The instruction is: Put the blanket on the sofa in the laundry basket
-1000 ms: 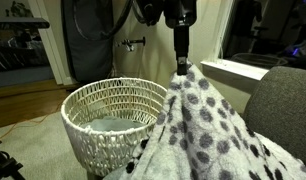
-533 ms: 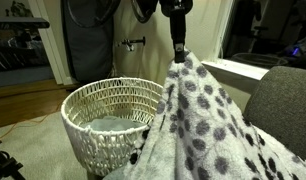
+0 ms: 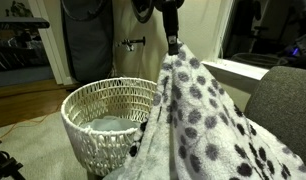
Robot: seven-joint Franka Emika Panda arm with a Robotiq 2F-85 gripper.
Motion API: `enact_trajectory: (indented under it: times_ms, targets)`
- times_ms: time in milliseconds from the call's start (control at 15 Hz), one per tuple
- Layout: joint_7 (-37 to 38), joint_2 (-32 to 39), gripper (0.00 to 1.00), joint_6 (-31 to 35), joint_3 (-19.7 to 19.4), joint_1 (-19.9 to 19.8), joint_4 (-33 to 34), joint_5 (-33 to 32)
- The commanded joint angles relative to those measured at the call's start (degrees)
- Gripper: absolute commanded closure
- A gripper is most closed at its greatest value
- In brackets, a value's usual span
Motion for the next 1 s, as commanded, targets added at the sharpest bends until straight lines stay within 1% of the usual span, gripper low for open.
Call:
enact_trajectory:
  times_ms: [0,267,933]
  targets:
    - [2.6,-4.8,0.97,-1.1,2.1,0.6,-4.1,-2.2]
    - [2.8,-6.2,0.97,-1.0,3.6,0.7,-6.3,-3.4]
    - [2.0,-14.9,0.97,0.2,6.3,-0.2,-17.5,-6.0]
